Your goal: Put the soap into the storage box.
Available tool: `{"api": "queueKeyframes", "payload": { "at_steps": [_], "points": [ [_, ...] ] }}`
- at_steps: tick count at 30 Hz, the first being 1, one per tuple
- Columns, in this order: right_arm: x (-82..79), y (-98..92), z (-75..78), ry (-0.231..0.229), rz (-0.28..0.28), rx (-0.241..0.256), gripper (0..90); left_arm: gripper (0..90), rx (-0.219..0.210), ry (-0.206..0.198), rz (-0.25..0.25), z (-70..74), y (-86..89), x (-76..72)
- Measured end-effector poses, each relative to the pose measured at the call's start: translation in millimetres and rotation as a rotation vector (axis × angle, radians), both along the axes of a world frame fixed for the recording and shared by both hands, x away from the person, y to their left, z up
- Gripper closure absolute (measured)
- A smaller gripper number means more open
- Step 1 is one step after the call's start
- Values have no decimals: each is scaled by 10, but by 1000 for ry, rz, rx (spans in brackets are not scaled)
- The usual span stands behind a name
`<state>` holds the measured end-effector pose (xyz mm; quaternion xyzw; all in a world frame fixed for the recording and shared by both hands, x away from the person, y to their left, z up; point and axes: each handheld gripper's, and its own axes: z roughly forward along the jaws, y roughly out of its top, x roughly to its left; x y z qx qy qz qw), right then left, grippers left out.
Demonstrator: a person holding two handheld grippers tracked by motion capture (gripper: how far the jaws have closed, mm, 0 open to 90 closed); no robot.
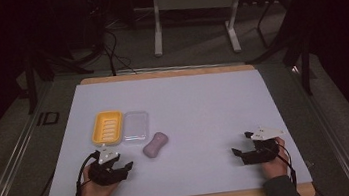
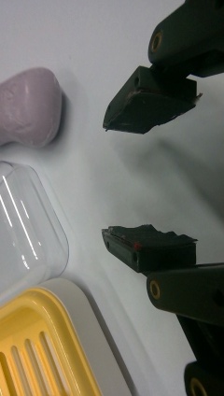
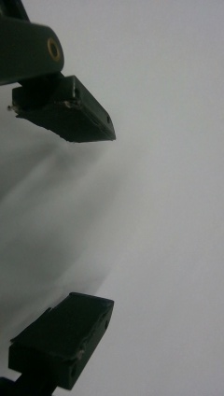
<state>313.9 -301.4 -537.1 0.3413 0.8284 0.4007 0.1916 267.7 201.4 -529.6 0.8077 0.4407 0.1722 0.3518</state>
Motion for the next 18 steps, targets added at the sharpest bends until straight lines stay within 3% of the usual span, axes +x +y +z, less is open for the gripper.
{"api": "queueKeyframes", "payload": {
  "at_steps": [6,10,18],
  "points": [
    [-13,-24,7,-12,12,23,164,417,0,9,-15,36,-6,7],
    [-14,-24,6,-10,18,26,169,417,25,17,-30,87,-3,22],
    [-22,-16,6,-17,14,19,212,418,5,12,-56,279,-7,103]
  ]
}}
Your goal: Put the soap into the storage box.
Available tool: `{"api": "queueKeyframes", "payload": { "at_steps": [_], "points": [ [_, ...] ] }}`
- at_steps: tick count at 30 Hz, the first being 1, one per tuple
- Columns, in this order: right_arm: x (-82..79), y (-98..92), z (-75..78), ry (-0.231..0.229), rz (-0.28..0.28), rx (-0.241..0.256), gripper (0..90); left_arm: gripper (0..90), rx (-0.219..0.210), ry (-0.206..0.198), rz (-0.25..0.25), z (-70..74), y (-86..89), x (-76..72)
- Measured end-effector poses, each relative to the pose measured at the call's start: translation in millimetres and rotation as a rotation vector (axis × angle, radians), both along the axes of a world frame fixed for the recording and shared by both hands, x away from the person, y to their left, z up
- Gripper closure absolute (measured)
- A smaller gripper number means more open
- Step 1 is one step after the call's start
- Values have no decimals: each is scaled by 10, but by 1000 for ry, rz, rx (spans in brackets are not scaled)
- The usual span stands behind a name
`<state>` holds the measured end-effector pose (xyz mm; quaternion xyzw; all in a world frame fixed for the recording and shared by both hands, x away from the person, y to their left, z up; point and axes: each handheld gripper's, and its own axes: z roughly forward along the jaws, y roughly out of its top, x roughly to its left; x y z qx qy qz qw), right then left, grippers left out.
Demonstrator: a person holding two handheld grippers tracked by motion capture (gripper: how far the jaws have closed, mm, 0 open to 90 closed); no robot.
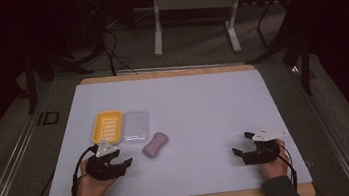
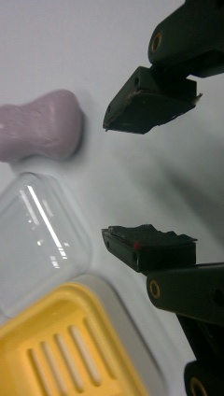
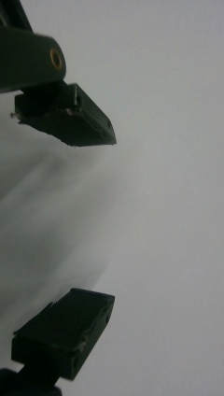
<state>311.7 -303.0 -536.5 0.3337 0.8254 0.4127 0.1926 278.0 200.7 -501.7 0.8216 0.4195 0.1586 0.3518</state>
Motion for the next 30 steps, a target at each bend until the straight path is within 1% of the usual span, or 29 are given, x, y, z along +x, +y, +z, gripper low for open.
{"api": "queueKeyframes", "payload": {
  "at_steps": [4,8,11,16,17,20,22,26,30],
  "points": [
    [-5,-3,1,-3,5,1,212,414,14,-2,-17,62,-72,51],
    [-10,-13,3,-13,6,9,220,409,36,-1,-50,100,-169,89],
    [-14,-16,5,-11,1,18,221,406,46,2,-68,131,-234,117],
    [-17,-13,4,-17,2,13,222,402,57,10,-82,188,-298,163],
    [-18,-11,3,-18,2,11,222,402,64,17,-90,214,-325,195],
    [-22,-16,6,-18,-2,17,221,390,66,24,-102,230,-366,236],
    [-24,-21,7,-24,-2,19,221,384,69,41,-107,234,-394,268],
    [-23,-26,8,-25,-5,22,221,375,93,58,-118,235,-469,331],
    [-24,-24,8,-23,-7,23,221,322,107,65,-124,246,-552,382]
  ]
}}
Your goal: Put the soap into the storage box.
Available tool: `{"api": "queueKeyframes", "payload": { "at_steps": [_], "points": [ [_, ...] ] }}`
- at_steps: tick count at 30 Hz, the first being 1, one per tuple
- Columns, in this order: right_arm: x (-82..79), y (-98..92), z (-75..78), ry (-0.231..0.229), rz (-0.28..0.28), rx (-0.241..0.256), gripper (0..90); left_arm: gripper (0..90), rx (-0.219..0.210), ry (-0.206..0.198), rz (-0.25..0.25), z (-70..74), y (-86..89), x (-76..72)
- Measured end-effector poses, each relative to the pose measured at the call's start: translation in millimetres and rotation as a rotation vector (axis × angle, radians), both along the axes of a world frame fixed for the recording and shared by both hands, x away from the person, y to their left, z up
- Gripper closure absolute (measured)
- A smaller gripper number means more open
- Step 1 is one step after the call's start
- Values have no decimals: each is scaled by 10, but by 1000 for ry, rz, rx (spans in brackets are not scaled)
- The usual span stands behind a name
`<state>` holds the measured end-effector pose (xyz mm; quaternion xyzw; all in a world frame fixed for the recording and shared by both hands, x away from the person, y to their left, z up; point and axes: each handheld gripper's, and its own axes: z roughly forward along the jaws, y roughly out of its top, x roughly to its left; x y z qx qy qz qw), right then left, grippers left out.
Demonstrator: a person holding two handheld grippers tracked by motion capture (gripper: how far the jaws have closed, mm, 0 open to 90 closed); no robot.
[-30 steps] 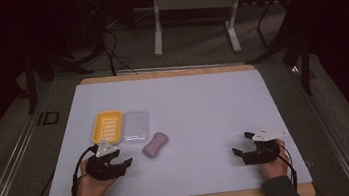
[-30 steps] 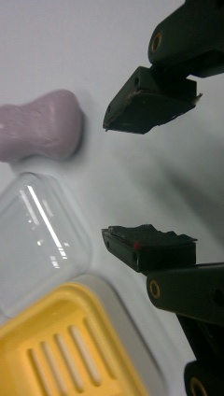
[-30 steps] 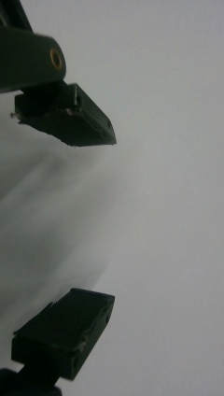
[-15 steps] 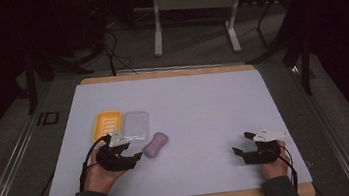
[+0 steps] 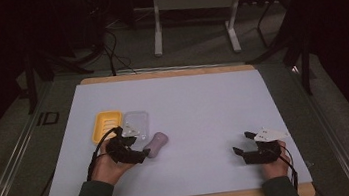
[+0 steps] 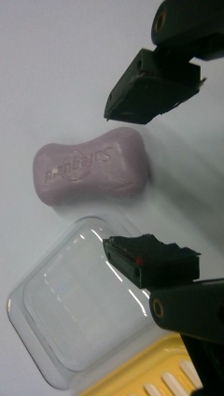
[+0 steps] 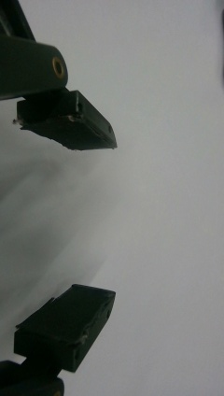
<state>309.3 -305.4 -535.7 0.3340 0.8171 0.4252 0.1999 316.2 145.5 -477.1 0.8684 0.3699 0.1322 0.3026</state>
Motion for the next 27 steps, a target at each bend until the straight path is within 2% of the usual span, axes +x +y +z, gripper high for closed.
{"api": "queueKeyframes", "payload": {
  "at_steps": [5,10,17,22,27],
  "points": [
    [0,-3,0,1,0,2,221,296,18,6,-9,14,-72,54],
    [0,-3,2,3,1,1,221,295,55,26,-34,7,-182,140],
    [1,-2,1,4,0,1,221,288,84,52,-55,-22,-320,250],
    [1,-2,1,4,2,1,221,289,104,82,-55,-75,-414,336],
    [1,-1,2,4,2,-1,221,285,135,88,-57,-139,-493,398]
  ]
}}
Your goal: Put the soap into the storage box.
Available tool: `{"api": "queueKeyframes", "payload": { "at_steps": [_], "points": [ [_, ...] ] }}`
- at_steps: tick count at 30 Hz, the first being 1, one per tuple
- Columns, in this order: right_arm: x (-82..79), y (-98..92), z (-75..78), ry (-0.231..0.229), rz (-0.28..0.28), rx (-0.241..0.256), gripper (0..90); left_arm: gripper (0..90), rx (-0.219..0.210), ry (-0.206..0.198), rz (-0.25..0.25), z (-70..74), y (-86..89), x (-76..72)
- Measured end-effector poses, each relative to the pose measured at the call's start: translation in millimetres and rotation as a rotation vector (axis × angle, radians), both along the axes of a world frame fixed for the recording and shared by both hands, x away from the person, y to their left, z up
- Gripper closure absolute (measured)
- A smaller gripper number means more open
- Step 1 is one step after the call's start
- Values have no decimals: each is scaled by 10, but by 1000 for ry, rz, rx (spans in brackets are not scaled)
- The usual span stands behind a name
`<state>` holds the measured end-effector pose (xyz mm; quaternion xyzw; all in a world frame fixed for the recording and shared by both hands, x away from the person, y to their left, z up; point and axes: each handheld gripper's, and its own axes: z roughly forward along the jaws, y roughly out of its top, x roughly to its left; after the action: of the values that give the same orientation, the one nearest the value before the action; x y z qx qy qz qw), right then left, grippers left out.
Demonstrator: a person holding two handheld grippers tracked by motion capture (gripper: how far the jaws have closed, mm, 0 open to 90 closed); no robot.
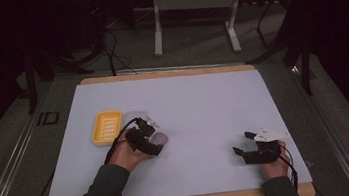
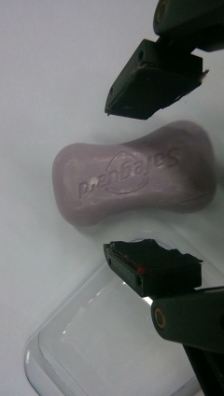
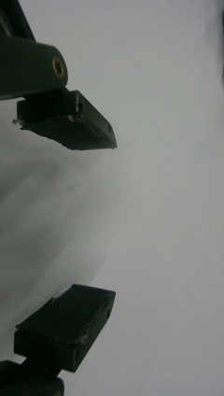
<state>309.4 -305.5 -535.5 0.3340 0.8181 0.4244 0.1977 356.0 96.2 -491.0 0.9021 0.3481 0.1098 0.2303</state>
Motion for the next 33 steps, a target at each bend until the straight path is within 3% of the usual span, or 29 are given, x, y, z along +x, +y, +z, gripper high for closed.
{"api": "queueKeyframes", "payload": {
  "at_steps": [16,21,25,33],
  "points": [
    [-1,1,-1,-2,3,-2,221,321,66,53,-12,-185,-189,131],
    [-1,1,0,-2,3,-2,221,389,47,87,-7,-185,-182,140],
    [-1,2,-1,-3,3,-2,221,451,79,108,-23,-157,-217,125],
    [0,1,-1,-2,4,-2,221,473,140,177,-52,-116,-247,113]
  ]
}}
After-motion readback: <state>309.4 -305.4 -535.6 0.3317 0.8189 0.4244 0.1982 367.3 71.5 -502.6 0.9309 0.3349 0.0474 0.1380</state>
